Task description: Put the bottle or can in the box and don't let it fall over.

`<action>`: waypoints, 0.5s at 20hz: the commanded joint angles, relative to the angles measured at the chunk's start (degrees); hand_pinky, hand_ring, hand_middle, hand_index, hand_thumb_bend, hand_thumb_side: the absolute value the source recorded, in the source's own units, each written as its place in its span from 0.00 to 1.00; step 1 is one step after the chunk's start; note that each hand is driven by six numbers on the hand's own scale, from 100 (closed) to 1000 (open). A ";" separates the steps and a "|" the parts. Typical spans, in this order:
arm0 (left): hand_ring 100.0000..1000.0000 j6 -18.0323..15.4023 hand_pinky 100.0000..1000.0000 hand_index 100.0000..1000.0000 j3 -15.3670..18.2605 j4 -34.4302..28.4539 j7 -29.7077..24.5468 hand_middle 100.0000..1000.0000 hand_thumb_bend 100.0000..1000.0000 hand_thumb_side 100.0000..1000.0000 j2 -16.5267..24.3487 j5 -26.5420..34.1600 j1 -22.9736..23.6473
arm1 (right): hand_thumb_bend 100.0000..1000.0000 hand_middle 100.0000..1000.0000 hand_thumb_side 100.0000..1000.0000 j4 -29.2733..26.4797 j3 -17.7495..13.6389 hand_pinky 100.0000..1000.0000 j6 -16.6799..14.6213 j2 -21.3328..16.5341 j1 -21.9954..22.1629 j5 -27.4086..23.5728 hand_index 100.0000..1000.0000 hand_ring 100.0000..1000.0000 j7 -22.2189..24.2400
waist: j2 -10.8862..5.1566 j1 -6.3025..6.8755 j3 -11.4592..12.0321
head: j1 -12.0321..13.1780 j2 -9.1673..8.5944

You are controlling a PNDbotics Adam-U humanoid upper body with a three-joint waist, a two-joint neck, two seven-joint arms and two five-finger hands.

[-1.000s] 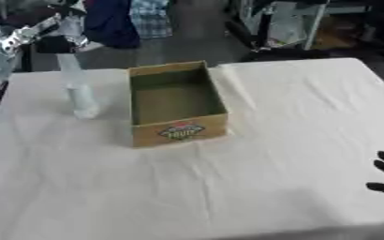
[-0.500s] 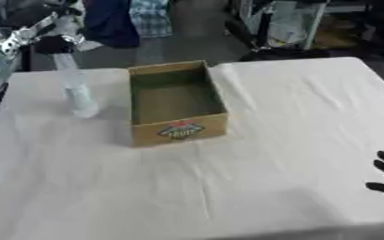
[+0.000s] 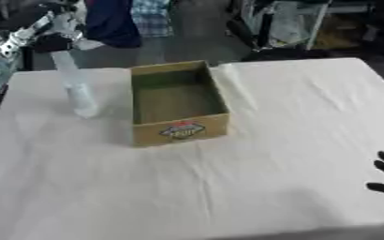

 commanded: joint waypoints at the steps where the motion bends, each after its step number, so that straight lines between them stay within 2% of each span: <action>1: 0.78 0.19 0.80 0.95 0.56 -0.38 1.42 0.78 0.07 0.85 2.49 0.77 -0.78 | 0.00 0.97 0.61 -0.44 -0.17 0.77 0.12 -0.54 -0.41 -0.19 1.00 1.00 0.01 | -0.48 0.06 0.06 | 0.16 -0.35; 10: 0.79 0.23 0.80 0.96 0.54 -0.12 1.39 0.79 0.07 0.86 2.54 1.16 -0.75 | 0.00 0.97 0.61 -0.40 -0.17 0.77 0.17 -0.56 -0.43 -0.20 1.00 1.00 0.05 | -0.52 0.11 0.04 | 0.16 -0.32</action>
